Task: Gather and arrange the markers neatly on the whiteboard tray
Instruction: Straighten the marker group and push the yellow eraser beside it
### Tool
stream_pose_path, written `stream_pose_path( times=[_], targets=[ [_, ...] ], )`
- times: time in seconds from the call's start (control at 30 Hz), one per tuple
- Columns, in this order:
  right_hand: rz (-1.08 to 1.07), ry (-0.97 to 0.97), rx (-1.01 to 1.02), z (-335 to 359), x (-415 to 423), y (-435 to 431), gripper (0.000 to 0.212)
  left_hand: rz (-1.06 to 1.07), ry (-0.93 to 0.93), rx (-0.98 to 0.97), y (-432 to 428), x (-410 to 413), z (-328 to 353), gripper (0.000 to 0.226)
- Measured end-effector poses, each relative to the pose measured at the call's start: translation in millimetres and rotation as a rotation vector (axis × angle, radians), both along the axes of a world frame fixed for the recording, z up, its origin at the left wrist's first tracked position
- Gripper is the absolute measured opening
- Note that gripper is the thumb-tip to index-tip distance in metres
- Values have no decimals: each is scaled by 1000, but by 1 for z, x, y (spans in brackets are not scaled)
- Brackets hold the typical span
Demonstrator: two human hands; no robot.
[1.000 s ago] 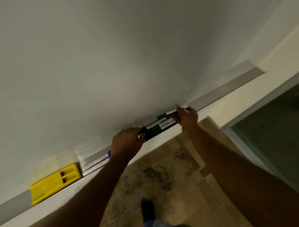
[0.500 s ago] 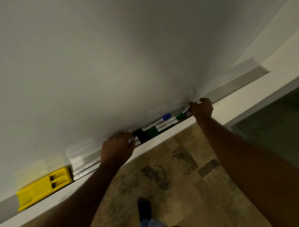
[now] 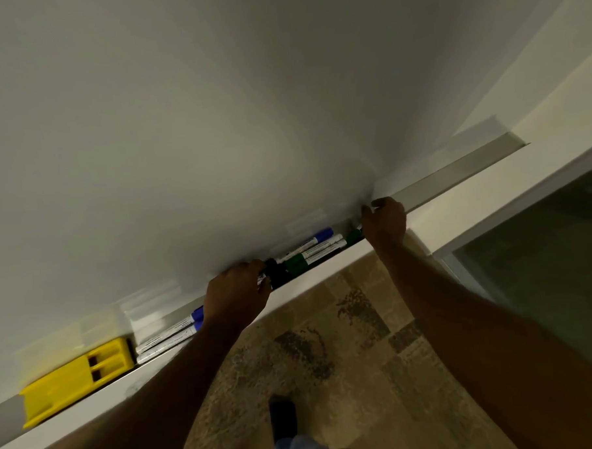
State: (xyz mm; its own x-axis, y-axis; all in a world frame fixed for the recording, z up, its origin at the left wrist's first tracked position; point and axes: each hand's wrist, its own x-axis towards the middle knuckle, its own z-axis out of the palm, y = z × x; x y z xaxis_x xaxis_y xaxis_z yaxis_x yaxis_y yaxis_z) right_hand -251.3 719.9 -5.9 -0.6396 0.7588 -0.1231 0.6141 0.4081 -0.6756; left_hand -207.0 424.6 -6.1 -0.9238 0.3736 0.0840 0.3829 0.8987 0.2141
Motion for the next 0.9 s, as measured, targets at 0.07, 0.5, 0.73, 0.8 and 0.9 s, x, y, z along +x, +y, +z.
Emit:
stream_pose_path(
  times=[0.07, 0.5, 0.73, 0.8, 0.9],
  targets=[
    [156, -28, 54, 0, 9, -17, 19, -13, -46, 0, 3, 0, -1, 27],
    [466, -277, 260, -3, 24, -56, 38, -74, -139, -110, 16, 7, -6, 53],
    [446, -267, 138, -4, 23, -56, 37, -74, -173, -172, 21, 5, -4, 57],
    [403, -193, 58, -2, 21, -56, 31, -72, -190, -185, 22, 5, -1, 57],
    [284, -24, -123, -1, 19, -59, 25, -56, -214, -198, 21, 6, 2, 58]
  ],
)
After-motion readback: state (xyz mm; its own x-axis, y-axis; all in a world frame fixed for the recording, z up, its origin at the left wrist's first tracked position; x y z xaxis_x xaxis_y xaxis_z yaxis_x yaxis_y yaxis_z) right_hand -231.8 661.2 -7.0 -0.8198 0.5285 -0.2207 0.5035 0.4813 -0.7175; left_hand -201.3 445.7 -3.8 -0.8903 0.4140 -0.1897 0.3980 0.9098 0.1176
